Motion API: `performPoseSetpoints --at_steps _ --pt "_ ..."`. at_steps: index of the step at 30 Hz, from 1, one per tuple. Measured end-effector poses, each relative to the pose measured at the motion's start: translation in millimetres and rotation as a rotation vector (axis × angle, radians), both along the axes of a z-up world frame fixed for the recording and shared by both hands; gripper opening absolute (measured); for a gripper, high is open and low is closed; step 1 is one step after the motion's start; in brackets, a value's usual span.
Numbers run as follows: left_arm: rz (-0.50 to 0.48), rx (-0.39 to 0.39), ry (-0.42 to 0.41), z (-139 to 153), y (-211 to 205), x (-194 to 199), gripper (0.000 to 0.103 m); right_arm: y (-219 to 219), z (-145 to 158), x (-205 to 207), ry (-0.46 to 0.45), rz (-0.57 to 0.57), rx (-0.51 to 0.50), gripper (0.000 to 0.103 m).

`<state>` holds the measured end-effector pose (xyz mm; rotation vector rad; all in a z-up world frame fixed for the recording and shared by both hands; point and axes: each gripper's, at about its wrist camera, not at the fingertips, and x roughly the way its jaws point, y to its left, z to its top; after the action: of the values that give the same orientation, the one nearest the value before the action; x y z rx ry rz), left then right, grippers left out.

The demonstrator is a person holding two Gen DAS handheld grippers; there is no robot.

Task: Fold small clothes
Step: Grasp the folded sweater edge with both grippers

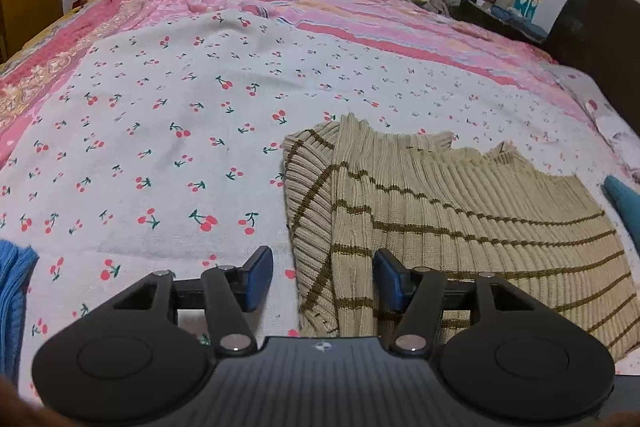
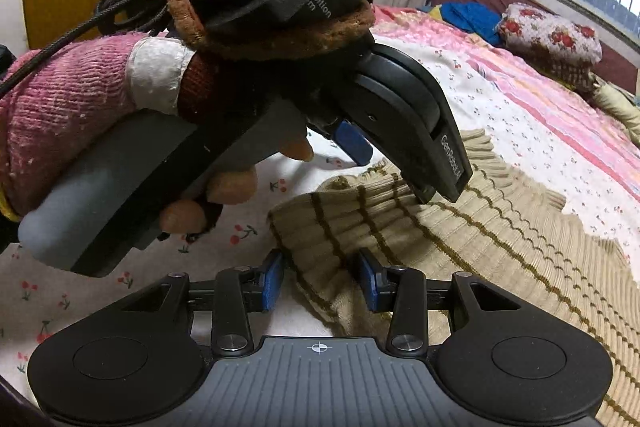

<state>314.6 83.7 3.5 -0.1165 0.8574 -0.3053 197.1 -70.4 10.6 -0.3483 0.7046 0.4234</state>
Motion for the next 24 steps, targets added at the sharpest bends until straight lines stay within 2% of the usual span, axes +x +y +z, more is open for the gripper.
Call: performPoseSetpoints --at_steps 4,9,12,15,17,19,21,24 --pt "-0.008 0.039 -0.024 0.3 -4.0 -2.3 0.061 1.1 -3.6 3.4 0.005 -0.002 -0.002 0.039" --pt "-0.031 0.020 -0.046 4.9 -5.8 -0.6 0.063 -0.3 -5.0 5.3 0.012 -0.014 0.007 0.039" --pt "-0.039 0.031 -0.040 3.4 -7.6 1.9 0.064 -3.2 -4.9 9.3 0.022 -0.029 0.021 0.035" --pt "-0.036 0.095 -0.036 -0.9 -13.6 4.3 0.068 -5.2 -4.0 13.9 0.031 -0.051 0.038 0.030" --pt "-0.029 0.087 -0.042 0.0 -13.2 3.5 0.068 -7.6 -2.6 12.6 0.029 -0.051 0.038 0.029" --pt "-0.030 0.086 -0.057 1.0 -12.7 1.8 0.063 -10.0 -1.3 11.1 0.020 -0.051 0.039 0.023" --pt "-0.038 0.067 -0.052 0.4 -12.5 1.8 0.044 -14.6 -0.4 14.9 0.020 -0.065 0.047 0.016" --pt "-0.039 0.057 -0.049 1.9 -13.2 2.1 0.033 -18.1 1.6 17.7 0.027 -0.086 0.074 0.010"
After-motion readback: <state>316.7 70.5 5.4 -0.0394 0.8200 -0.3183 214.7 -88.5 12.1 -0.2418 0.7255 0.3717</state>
